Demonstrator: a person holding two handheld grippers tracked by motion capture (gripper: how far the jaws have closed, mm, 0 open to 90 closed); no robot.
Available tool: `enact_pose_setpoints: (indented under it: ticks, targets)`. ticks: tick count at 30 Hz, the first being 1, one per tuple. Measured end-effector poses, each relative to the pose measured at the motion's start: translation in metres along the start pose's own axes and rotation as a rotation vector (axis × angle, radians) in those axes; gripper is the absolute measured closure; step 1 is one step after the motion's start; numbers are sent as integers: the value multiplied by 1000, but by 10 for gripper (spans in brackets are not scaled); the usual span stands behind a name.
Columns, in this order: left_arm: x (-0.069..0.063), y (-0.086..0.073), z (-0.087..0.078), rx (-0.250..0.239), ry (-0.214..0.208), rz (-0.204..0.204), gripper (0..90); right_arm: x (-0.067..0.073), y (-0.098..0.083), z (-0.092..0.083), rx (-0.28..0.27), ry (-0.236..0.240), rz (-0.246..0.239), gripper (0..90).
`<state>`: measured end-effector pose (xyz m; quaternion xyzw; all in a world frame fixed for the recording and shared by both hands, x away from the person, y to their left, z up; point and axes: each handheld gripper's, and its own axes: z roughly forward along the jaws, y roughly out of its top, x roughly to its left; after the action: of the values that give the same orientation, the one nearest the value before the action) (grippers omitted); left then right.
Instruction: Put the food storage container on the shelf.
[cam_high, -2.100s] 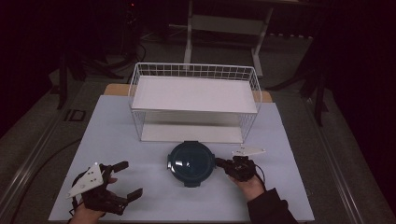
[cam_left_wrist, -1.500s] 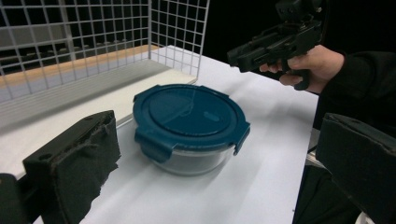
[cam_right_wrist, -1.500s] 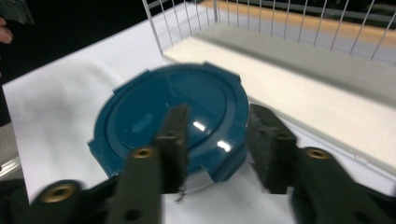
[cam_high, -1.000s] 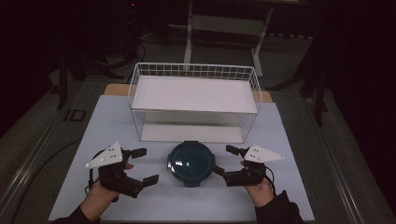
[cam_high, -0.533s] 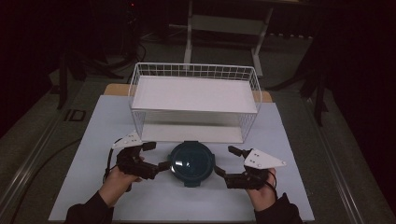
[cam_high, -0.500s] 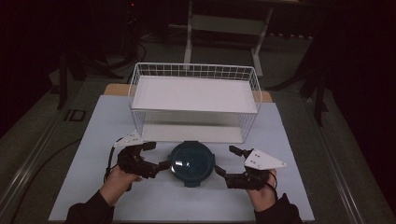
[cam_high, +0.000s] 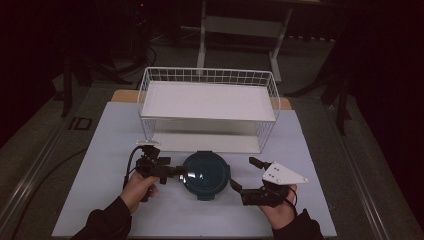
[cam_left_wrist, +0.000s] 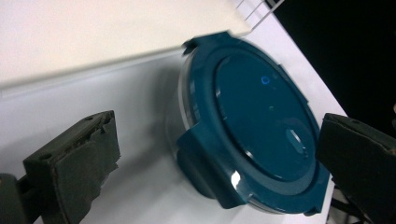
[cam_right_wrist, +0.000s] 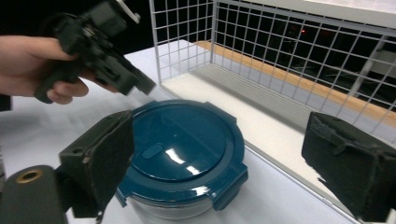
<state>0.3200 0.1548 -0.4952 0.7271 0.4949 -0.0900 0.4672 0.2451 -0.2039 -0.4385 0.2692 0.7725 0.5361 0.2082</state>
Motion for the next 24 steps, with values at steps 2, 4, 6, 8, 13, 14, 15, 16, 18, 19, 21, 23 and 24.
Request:
enact_pose_setpoints:
  ticks: [2, 4, 6, 8, 13, 14, 15, 16, 18, 19, 21, 23, 24]
  targets:
    - [4, 1, 3, 41, -26, -55, 0, 1, 0, 0, 0, -1, -3, 92]
    - [6, 2, 5, 85, -37, -93, 0, 2, 0, -1, 2, 0, -2, 93]
    - [8, 2, 5, 104, -43, -122, 0, 2, 0, -1, 2, 0, -2, 93]
    - [12, 1, 8, 157, -51, -183, 47, 2, 0, 1, 12, 12, 5, 93]
    - [19, 0, 7, 164, -73, -270, 203, 4, -1, 3, 25, 20, 0, 94]
    - [20, -1, 7, 163, -92, -285, 233, 4, -1, 3, 28, 23, 3, 94]
    - [21, -1, 7, 161, -108, -305, 267, 4, -1, 3, 27, 25, 6, 94]
    - [22, -1, 7, 159, -128, -318, 322, 4, -1, 4, 27, 25, 8, 94]
    - [23, -2, 8, 162, -125, -334, 379, 3, -1, 4, 26, 26, 11, 94]
    - [24, -2, 9, 166, -133, -343, 405, 3, -1, 4, 25, 26, 11, 95]
    - [24, -3, 11, 172, -137, -355, 443, 3, -1, 4, 27, 27, 12, 96]
    - [24, -4, 14, 186, -143, -361, 471, 4, -1, 4, 30, 30, 12, 96]
    - [25, -4, 15, 190, -152, -367, 484, 4, -2, 4, 33, 28, 10, 96]
